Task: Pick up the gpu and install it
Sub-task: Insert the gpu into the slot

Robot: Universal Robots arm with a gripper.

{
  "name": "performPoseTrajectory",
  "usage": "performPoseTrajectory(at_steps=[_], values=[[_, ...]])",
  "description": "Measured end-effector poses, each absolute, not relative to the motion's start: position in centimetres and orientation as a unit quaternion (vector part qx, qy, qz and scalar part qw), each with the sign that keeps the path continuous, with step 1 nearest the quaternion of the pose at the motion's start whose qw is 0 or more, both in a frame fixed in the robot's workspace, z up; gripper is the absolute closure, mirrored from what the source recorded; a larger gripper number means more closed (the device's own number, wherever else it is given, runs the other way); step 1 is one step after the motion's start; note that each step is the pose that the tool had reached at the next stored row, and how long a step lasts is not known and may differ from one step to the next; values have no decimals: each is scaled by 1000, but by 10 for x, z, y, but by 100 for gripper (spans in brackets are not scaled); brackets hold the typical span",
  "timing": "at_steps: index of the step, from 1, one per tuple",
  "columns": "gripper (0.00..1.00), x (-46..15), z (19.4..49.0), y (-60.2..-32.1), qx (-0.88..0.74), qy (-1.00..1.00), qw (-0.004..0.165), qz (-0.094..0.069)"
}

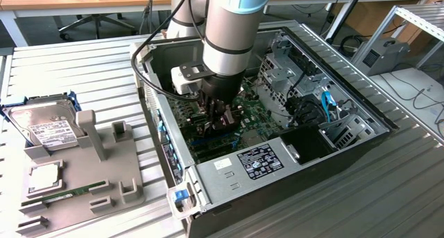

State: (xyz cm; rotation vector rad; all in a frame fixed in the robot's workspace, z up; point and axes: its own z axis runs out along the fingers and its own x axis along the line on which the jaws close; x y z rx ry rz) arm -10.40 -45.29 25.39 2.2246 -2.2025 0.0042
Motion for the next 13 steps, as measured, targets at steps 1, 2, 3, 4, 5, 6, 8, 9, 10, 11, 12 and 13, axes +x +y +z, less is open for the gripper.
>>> performPoseTrajectory(at_steps=[1, 2, 3, 4, 5, 6, 8, 9, 10, 11, 12, 13], values=[[74, -104, 254, -453, 711, -704, 6, 1], [74, -104, 254, -453, 711, -704, 6, 1], [74, -104, 254, -453, 711, -704, 5, 1], [74, -104, 254, -453, 711, -704, 5, 1], [73, -104, 254, -453, 711, -704, 5, 1], [67, -104, 254, -453, 711, -704, 5, 1], [67, -104, 254, -453, 711, -704, 5, 1], [60, -104, 254, -453, 711, -704, 5, 1], [60, -104, 254, -453, 711, -704, 5, 1], [60, -104, 255, -453, 711, -704, 6, 1], [60, -104, 257, -453, 711, -704, 6, 1], [60, -104, 260, -453, 711, -704, 6, 1]])
